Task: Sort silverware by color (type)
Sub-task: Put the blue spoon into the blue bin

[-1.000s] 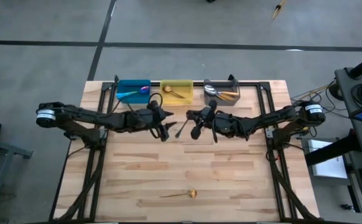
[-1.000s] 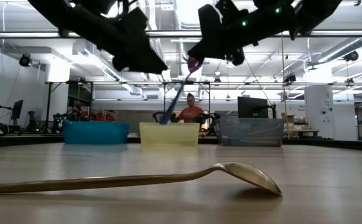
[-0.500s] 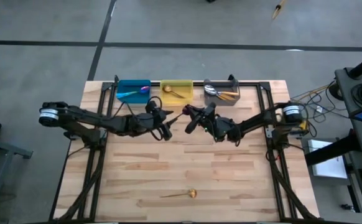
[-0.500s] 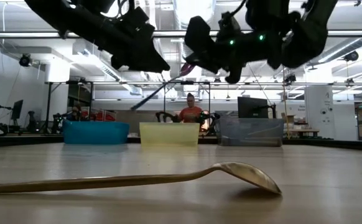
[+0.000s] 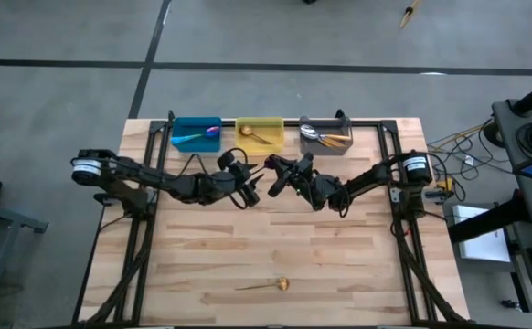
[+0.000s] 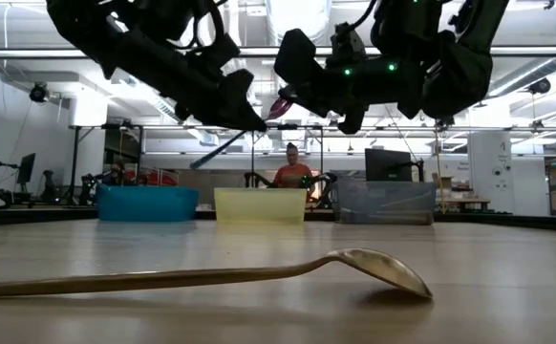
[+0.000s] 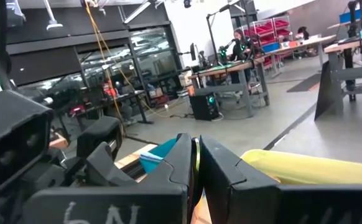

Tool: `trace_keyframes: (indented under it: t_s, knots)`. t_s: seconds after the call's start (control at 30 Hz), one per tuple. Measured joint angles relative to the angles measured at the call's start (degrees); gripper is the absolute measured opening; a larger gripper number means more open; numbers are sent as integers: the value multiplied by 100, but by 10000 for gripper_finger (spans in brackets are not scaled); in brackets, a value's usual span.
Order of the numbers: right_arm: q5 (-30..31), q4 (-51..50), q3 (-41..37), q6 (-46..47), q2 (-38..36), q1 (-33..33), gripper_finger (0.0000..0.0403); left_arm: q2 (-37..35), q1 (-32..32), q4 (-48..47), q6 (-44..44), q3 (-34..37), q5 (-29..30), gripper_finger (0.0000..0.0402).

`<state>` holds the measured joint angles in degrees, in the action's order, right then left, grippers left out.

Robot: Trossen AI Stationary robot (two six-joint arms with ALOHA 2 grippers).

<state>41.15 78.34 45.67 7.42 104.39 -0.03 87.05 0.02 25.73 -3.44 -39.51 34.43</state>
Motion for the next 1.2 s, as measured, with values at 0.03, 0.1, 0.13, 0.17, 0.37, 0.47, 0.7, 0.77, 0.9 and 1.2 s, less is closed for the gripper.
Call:
trace_keyframes:
  t_s: [0.03, 0.1, 0.13, 0.17, 0.37, 0.47, 0.7, 0.77, 0.9, 1.2]
  knots:
    - [0, 11, 0, -50, -3, 0, 12, 21, 0, -9, 0, 0, 69, 153]
    - [0, 16, 10, -62, -3, 0, 12, 54, 1, 7, 0, 0, 104, 149]
    - [0, 14, 9, -63, -3, 0, 12, 54, 1, -17, 0, 0, 110, 145]
    - [0, 6, 9, -62, -3, 0, 12, 54, 1, -3, 0, 0, 111, 138]
    - [-7, -6, 9, -99, -3, 0, 12, 47, 1, 5, 0, 0, 110, 80]
    - [-9, -6, 10, -88, -6, 0, 12, 45, 1, 3, -2, 0, 109, 44]
    - [-32, -13, 9, -56, -8, -7, 12, 45, -3, -3, -17, -7, 62, 10]
    - [-61, -17, 11, -58, -8, -7, 13, 45, -6, -9, -82, -7, 60, 6]
    - [-68, -46, 11, -92, -10, -7, 17, 45, -6, -8, -235, -7, 38, 4]
    - [-70, -137, 13, -234, -16, 0, 71, 19, -1, -60, -608, -9, 45, 2]
